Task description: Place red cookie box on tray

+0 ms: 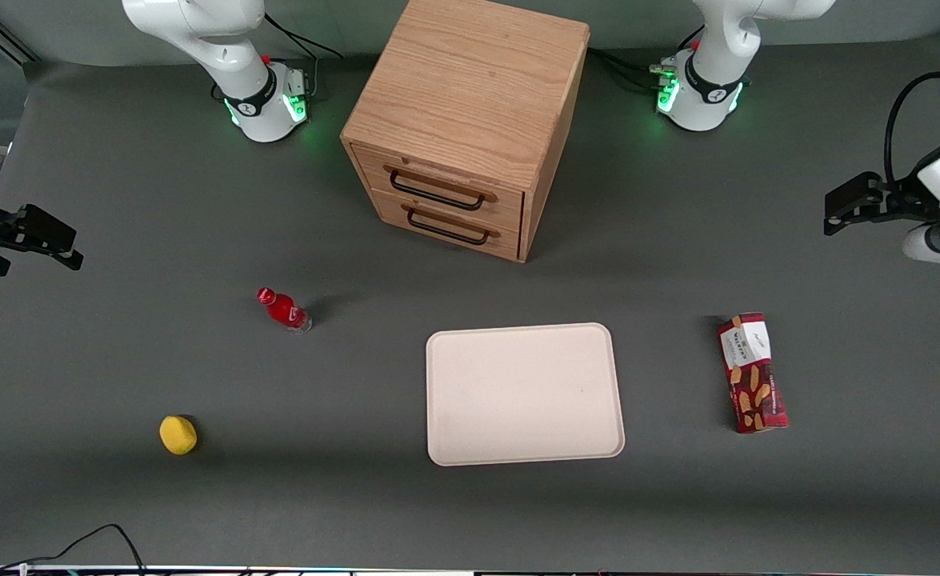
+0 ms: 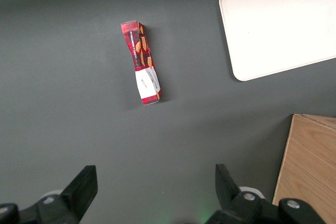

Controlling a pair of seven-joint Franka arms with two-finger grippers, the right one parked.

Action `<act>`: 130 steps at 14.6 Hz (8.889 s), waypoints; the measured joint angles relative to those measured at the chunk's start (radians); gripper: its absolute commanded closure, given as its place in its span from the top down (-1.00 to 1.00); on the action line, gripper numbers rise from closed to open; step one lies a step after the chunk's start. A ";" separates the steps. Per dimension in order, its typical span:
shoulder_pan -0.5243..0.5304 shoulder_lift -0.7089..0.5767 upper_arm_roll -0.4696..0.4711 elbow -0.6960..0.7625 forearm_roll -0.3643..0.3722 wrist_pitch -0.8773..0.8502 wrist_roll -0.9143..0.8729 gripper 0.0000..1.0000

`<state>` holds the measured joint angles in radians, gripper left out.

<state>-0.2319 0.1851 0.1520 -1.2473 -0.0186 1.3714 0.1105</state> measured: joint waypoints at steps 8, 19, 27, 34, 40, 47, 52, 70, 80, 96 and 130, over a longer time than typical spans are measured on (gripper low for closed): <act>0.007 0.017 0.034 0.000 0.014 0.020 0.022 1.00; 0.009 0.113 0.051 -0.050 0.011 0.167 0.028 1.00; 0.018 0.464 0.053 -0.071 -0.026 0.563 0.008 1.00; 0.045 0.572 0.071 -0.209 -0.026 0.837 0.043 1.00; 0.047 0.571 0.082 -0.261 -0.027 0.839 0.054 1.00; 0.045 0.544 0.080 -0.302 -0.114 0.809 0.054 -1.00; 0.040 0.505 0.078 -0.301 -0.125 0.744 0.053 -1.00; 0.009 0.305 -0.349 -0.094 0.050 0.428 -0.673 -1.00; 0.010 0.542 -0.407 -0.105 0.140 0.649 -0.673 -1.00; 0.008 0.633 -0.415 -0.101 0.194 0.736 -0.659 0.99; 0.075 0.203 0.023 0.199 -0.017 -0.050 -0.024 1.00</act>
<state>-0.1573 0.3877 0.1747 -1.0486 -0.0353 1.3214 0.0860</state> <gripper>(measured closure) 0.000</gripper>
